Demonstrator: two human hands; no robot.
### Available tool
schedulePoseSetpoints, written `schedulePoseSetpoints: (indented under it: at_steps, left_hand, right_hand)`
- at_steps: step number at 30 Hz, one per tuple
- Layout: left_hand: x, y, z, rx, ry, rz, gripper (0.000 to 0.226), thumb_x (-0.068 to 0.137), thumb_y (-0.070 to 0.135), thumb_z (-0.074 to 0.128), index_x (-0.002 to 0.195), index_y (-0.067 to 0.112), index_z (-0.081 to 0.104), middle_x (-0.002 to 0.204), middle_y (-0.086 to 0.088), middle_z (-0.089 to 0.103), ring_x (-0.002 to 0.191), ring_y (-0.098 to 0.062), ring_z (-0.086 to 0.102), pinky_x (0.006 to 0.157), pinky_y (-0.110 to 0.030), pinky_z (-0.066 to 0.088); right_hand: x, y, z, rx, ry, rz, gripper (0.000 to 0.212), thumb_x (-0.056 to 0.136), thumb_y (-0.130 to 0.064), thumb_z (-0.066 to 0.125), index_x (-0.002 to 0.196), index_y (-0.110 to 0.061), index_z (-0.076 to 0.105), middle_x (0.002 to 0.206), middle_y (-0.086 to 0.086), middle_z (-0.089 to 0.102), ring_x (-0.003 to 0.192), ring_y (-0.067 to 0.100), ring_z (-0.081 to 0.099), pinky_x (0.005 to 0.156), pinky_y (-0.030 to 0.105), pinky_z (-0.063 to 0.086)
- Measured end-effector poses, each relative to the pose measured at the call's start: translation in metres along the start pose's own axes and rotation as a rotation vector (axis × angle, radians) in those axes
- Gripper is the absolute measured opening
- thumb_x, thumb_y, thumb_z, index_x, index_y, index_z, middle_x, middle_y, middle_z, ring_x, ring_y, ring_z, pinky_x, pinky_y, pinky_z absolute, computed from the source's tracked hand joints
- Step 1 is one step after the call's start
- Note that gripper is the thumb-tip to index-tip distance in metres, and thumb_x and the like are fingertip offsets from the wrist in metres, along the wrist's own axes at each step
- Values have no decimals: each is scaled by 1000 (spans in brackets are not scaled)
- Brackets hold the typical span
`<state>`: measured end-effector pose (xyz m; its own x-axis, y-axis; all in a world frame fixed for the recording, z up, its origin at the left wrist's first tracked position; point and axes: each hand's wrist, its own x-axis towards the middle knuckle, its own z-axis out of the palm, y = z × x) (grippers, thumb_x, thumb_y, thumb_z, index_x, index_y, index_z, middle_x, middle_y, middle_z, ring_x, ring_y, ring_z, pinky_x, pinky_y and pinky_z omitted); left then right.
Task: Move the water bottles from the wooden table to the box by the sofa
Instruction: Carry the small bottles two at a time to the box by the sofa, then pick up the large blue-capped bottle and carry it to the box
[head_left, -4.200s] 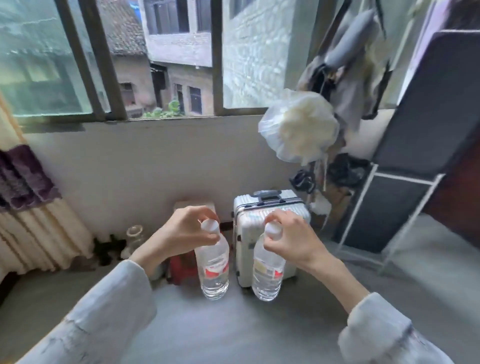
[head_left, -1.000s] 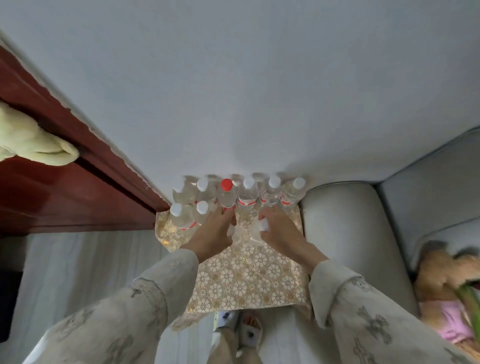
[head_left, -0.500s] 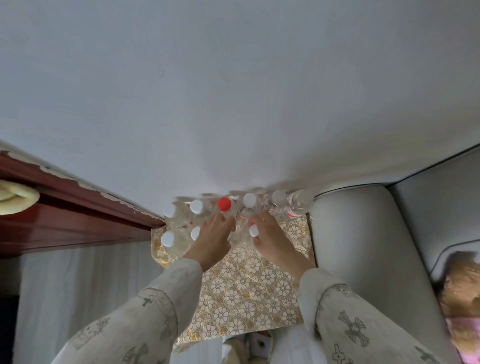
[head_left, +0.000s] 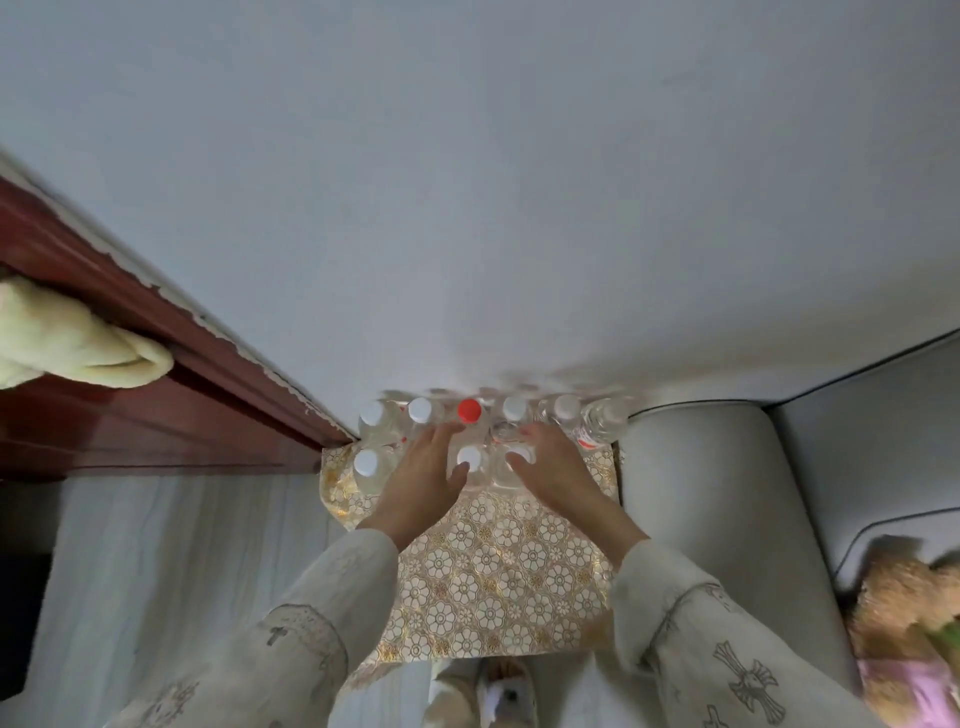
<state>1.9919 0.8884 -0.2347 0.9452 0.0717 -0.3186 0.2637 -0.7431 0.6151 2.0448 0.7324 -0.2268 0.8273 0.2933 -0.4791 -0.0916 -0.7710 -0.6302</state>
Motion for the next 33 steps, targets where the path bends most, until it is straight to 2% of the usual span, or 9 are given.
schedulePoseSetpoints:
  at_steps: [6, 10, 15, 18, 20, 22, 27, 30, 33]
  left_hand:
    - [-84, 3, -49, -219, 179, -172, 33, 90, 22, 51, 122, 18, 47, 114, -3, 58, 84, -8, 55, 67, -10, 39]
    - [-165, 5, -65, -278, 393, -303, 30, 90, 20, 51, 120, 19, 50, 104, 5, 57, 82, -3, 53, 66, -8, 39]
    - [-290, 17, -55, -344, 736, -468, 25, 88, 10, 53, 113, 14, 56, 94, 6, 58, 85, -10, 57, 69, -7, 40]
    - [-368, 22, -39, -383, 919, -587, 23, 88, 8, 54, 110, 10, 57, 91, 2, 61, 80, -15, 60, 66, -5, 42]
    - [-420, 26, -28, -414, 1062, -680, 22, 87, 7, 54, 109, 8, 58, 91, -2, 61, 80, -21, 61, 68, -14, 45]
    - [-476, 31, -15, -445, 1200, -770, 23, 87, 7, 54, 110, 7, 57, 90, -2, 61, 78, -23, 61, 68, -23, 46]
    - [-617, 59, 38, -463, 1503, -949, 19, 88, 14, 54, 107, 16, 58, 93, -1, 63, 77, -22, 64, 66, -18, 46]
    - [-702, 83, 85, -476, 1660, -1050, 18, 88, 17, 54, 101, 29, 58, 92, 9, 63, 78, -7, 63, 66, -13, 46]
    - [-792, 111, 133, -461, 1805, -1151, 25, 87, 17, 55, 91, 41, 54, 89, 17, 62, 76, 1, 61, 66, -11, 46]
  right_hand:
    - [-45, -62, -9, 10, -148, -272, 32, 91, -25, 50, 120, -13, 51, 112, 5, 61, 85, 9, 59, 75, 18, 50]
    - [-91, -101, 9, -53, -312, -520, 32, 92, -28, 46, 119, -12, 52, 109, 1, 61, 76, -11, 47, 63, 1, 43]
    - [-167, -144, 36, -76, -504, -755, 25, 90, -29, 50, 109, -15, 59, 98, -4, 64, 79, -6, 55, 67, 3, 45]
    - [-221, -165, 64, -137, -625, -875, 21, 89, -27, 52, 104, -15, 62, 97, 2, 69, 83, 10, 64, 78, 20, 52]
    - [-263, -177, 88, -186, -714, -955, 18, 87, -22, 55, 100, -13, 63, 93, 5, 70, 84, 17, 65, 83, 30, 52]
    - [-311, -185, 114, -254, -812, -1054, 16, 87, -19, 56, 98, -11, 64, 91, 5, 70, 85, 18, 64, 83, 25, 49]
    - [-450, -186, 181, -358, -1063, -1259, 15, 87, -15, 56, 98, -10, 64, 95, 10, 71, 88, 21, 65, 84, 25, 47]
    - [-548, -167, 218, -407, -1227, -1375, 14, 87, -18, 56, 97, -14, 64, 90, 5, 70, 81, 15, 62, 68, 8, 42]
    - [-653, -134, 251, -428, -1377, -1470, 14, 86, -20, 57, 97, -16, 65, 90, 6, 71, 79, 14, 63, 68, 10, 44]
